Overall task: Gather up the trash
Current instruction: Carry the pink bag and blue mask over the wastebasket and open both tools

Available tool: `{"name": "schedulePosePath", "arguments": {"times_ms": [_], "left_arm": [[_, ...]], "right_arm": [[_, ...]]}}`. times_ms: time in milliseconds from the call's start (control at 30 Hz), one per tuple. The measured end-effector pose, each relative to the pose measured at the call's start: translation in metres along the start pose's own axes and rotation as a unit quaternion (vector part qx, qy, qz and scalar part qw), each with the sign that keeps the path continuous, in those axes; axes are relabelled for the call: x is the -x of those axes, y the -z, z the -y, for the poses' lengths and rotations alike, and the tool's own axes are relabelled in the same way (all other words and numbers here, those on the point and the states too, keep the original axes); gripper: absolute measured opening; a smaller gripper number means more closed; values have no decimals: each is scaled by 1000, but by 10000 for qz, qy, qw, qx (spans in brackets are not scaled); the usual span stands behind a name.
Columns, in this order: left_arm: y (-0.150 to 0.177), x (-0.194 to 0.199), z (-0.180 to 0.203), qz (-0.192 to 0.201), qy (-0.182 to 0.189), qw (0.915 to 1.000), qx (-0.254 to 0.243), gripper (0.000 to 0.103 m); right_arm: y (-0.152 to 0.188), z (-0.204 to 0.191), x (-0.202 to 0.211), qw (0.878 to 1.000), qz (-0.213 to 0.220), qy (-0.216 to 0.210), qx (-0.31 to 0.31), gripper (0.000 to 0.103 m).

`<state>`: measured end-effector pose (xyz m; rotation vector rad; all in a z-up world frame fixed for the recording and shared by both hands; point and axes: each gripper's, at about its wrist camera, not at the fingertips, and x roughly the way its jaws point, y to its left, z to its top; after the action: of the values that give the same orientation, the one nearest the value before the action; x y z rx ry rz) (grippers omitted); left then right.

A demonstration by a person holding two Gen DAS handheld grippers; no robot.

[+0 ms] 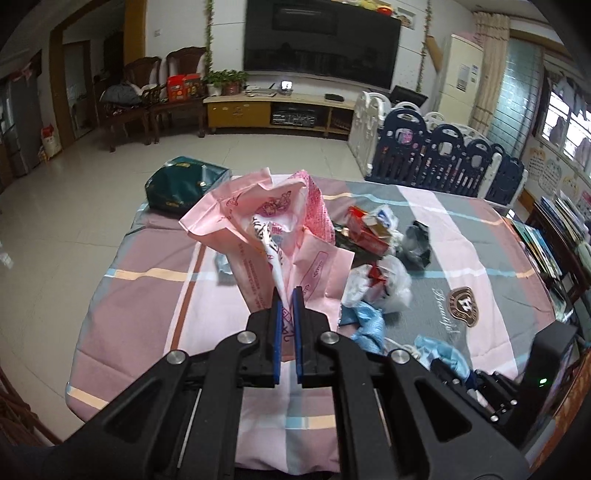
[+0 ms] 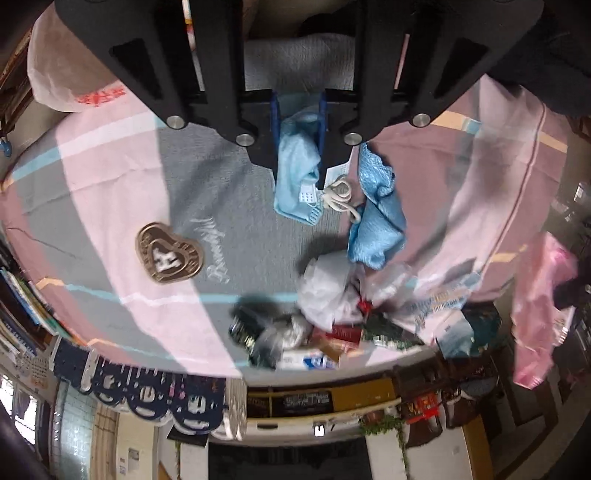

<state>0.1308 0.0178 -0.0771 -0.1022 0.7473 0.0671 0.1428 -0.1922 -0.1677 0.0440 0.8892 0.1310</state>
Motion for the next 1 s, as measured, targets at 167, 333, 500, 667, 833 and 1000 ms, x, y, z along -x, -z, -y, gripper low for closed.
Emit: {"name": "schedulePosePath", "arguments": {"times_ms": [167,333,500,667,833,1000], "left_arm": [[2,27,38,194,307,9978,-563,6],[14,64,86,392,657,9893,-1241,6],[35,87,131,246,1487,9744,-1670,6],[66,94,170,-219,2422,9477,-2068,6],[108,83,204,-1059,3157,9091,-2505,8],[127,64,207,-1529,2978,9072,-2548,85]], "right_arm": [[-1,26,66,9983,556,16,-193,16],[14,60,129,9958,838,277,-236,16],[33,109,179,9909,944,766,-572,16],[53,152,212,9832,987,1246,-902,16],[72,180,213,9786,801,1256,-1418,16],[83,177,197,9798,554,1166,-1528,16]]}}
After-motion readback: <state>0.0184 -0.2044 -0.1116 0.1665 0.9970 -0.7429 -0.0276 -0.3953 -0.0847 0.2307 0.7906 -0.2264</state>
